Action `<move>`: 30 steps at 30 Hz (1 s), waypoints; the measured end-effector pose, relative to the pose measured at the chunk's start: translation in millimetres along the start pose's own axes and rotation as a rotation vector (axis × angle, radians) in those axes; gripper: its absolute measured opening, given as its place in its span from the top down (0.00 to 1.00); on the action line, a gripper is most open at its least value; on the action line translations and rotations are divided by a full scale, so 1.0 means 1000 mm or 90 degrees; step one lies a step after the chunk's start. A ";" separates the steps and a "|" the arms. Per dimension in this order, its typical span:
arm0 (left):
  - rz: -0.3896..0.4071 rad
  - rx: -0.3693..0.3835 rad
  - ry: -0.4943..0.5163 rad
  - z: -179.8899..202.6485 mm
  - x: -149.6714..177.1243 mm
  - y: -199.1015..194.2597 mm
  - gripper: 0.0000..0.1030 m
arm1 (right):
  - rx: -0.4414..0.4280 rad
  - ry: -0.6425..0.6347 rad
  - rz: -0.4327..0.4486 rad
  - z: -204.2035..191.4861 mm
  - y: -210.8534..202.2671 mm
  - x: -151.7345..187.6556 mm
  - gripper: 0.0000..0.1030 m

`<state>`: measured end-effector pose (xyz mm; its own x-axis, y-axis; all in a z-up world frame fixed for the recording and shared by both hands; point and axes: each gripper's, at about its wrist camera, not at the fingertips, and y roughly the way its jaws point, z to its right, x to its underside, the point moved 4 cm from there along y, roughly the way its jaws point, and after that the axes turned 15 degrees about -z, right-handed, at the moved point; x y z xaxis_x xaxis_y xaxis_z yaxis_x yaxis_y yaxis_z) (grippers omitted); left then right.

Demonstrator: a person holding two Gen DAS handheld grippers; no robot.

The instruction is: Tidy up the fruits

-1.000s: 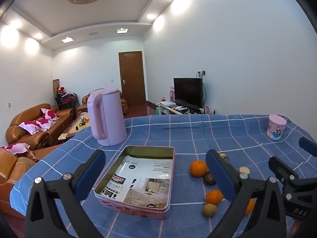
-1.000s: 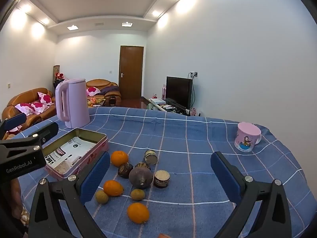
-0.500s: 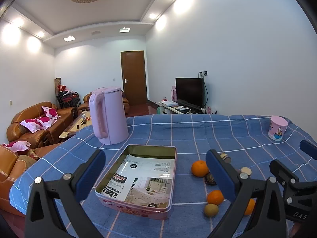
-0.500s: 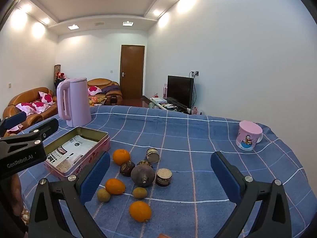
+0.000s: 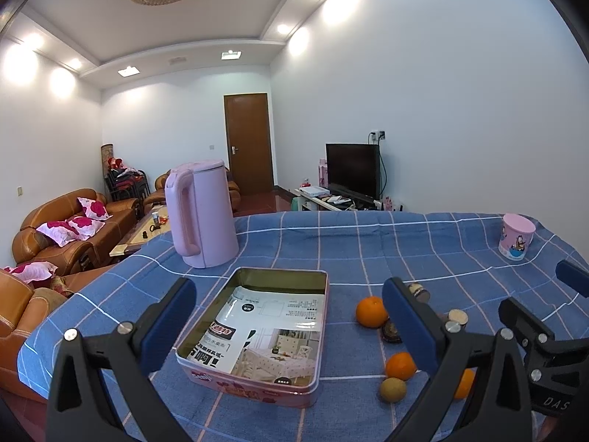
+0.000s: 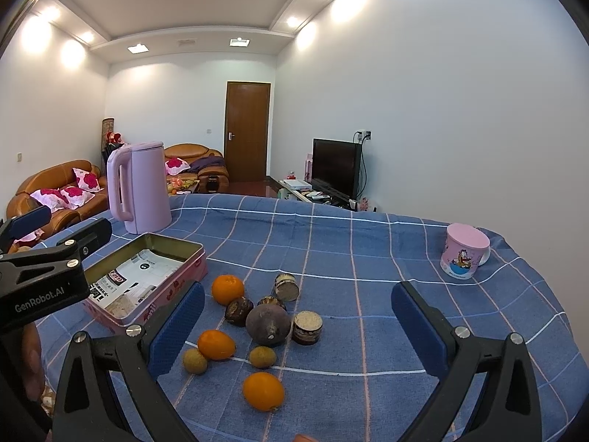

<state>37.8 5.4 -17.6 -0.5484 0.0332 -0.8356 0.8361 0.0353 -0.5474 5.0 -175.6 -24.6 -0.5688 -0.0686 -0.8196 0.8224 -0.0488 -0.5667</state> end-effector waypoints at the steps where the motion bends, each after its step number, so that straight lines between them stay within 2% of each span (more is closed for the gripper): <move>1: 0.001 0.000 -0.001 0.000 0.000 0.000 0.00 | -0.001 0.000 -0.001 0.000 0.000 0.000 0.01; 30: -0.001 0.002 -0.001 -0.001 0.002 0.000 0.00 | -0.005 -0.003 -0.007 -0.005 0.003 0.004 0.01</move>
<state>36.7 6.3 -19.5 -0.5497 0.0321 -0.8348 0.8353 0.0326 -0.5488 5.5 -171.1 -30.2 -0.5783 -0.0723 -0.8126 0.8158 -0.0416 -0.5769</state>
